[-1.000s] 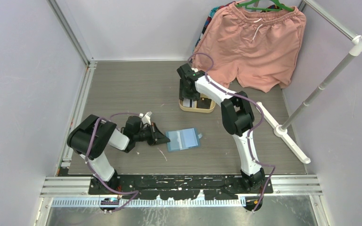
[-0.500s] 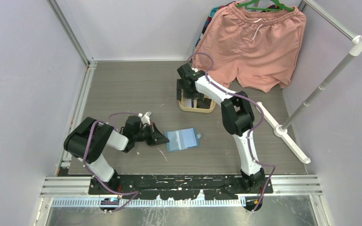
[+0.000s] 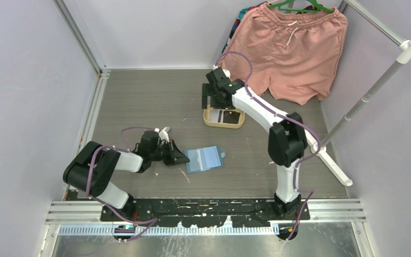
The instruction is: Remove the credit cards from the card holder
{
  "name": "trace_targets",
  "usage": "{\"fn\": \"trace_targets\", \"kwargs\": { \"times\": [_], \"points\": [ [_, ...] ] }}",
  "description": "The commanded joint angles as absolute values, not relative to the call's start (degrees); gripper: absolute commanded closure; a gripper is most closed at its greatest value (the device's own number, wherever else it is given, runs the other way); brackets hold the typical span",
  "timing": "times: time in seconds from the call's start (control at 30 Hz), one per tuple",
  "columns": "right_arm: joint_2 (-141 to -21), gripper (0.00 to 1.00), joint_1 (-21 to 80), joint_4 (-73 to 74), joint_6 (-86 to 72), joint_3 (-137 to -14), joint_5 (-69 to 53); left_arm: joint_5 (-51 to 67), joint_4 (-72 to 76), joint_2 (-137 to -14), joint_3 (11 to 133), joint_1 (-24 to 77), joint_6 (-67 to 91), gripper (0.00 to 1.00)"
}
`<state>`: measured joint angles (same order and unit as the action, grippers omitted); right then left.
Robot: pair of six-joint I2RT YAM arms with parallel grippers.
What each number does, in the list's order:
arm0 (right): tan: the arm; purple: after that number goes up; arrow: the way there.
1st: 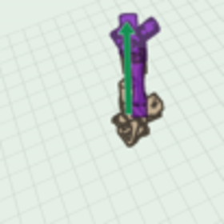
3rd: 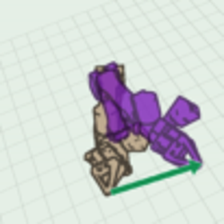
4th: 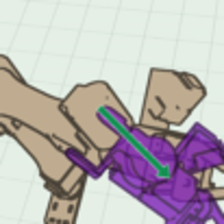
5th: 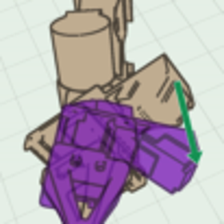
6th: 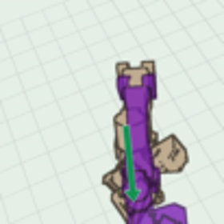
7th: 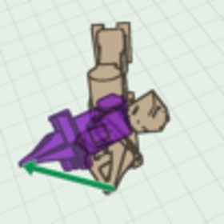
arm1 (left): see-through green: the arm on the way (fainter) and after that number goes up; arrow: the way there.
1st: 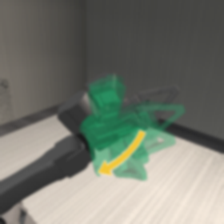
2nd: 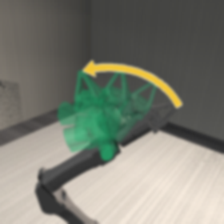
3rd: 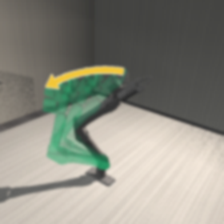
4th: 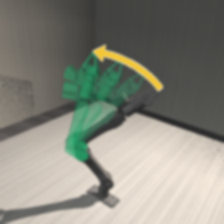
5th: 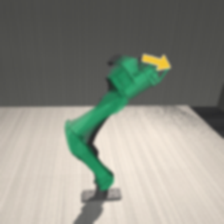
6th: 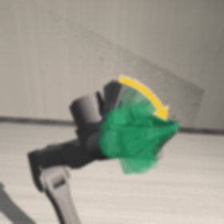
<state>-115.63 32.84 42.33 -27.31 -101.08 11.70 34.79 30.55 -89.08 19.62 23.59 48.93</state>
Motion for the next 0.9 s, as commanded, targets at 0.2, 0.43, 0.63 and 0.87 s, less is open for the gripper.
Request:
{"fn": "trace_targets", "kwargs": {
  "times": [0.2, 0.43, 0.63, 0.87],
  "points": [
    [-95.40, 0.31, 44.31, 21.76, -33.30, -74.87, 7.74, 28.84, 16.67, -79.31, 23.63, 23.55, 44.79, 1.00],
    [-94.48, 0.43, 50.38, 11.73, -37.96, -61.32, 5.72, 27.76, 13.08, -76.29, 24.50, 23.56, 44.24, 1.00],
    [-97.28, 0.45, 51.15, 8.42, -39.17, -58.30, 6.09, 27.89, 13.22, -76.06, 24.89, 23.54, 44.81, 0.97],
    [-100.34, 0.45, 51.13, 5.63, -40.39, -56.20, 4.20, 27.13, 10.28, -73.18, 25.84, 23.51, 44.47, 0.89]
  ]
}}
